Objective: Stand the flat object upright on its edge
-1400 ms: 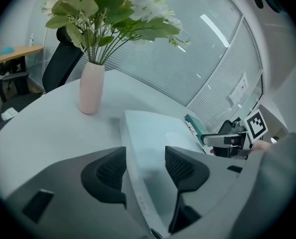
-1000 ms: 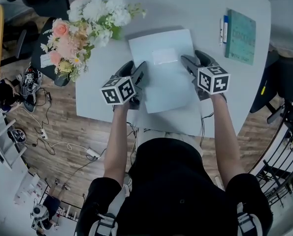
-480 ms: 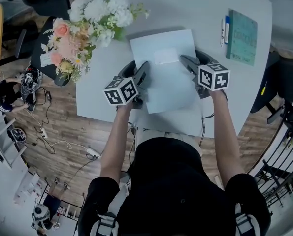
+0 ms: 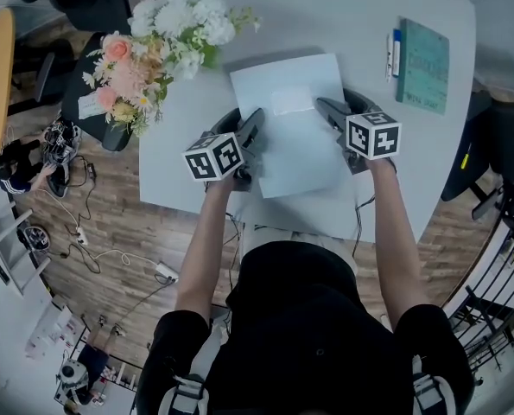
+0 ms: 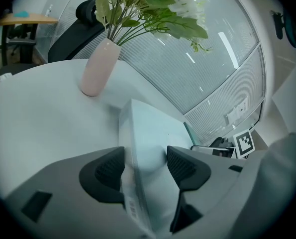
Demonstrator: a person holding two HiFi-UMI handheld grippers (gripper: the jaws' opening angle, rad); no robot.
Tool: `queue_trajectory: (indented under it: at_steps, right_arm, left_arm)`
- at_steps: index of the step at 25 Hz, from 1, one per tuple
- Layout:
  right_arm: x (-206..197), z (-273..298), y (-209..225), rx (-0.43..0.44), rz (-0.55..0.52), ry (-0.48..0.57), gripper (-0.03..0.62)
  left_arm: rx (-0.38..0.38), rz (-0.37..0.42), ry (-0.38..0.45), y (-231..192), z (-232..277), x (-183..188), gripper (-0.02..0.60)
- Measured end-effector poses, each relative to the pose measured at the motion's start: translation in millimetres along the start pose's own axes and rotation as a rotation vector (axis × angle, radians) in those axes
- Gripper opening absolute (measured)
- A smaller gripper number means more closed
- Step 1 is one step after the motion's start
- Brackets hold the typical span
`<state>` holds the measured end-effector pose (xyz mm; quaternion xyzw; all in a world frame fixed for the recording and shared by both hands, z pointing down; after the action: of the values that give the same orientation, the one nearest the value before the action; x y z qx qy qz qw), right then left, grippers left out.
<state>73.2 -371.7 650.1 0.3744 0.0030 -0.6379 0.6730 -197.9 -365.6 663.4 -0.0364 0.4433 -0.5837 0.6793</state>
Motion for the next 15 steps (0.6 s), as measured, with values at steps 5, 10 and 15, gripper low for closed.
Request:
queue_trajectory:
  at_steps: [5, 10, 15]
  right_arm:
    - [-3, -22, -7, -0.002, -0.018, 0.034, 0.311]
    - [-11, -46, -15, 0.002, -0.040, 0.049, 0.311]
    - [-19, -73, -21, 0.012, -0.070, 0.076, 0.311]
  left_arm:
    - [0.003, 0.038, 0.000, 19, -13, 1, 0.262]
    - [0.005, 0.063, -0.003, 38, -30, -6, 0.262]
    - [0.020, 0.085, 0.020, 62, -48, -14, 0.262]
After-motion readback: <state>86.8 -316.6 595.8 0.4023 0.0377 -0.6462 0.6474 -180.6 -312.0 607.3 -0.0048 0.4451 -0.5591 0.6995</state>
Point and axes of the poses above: the fingertips, and each gripper's own axes: z forward along the fingers, y to its right, x out of its top, the point moved 8 cm from there along -z, backward along the fingers, and after that the axes turned 10 degrees about z, right-handed, at the moved point
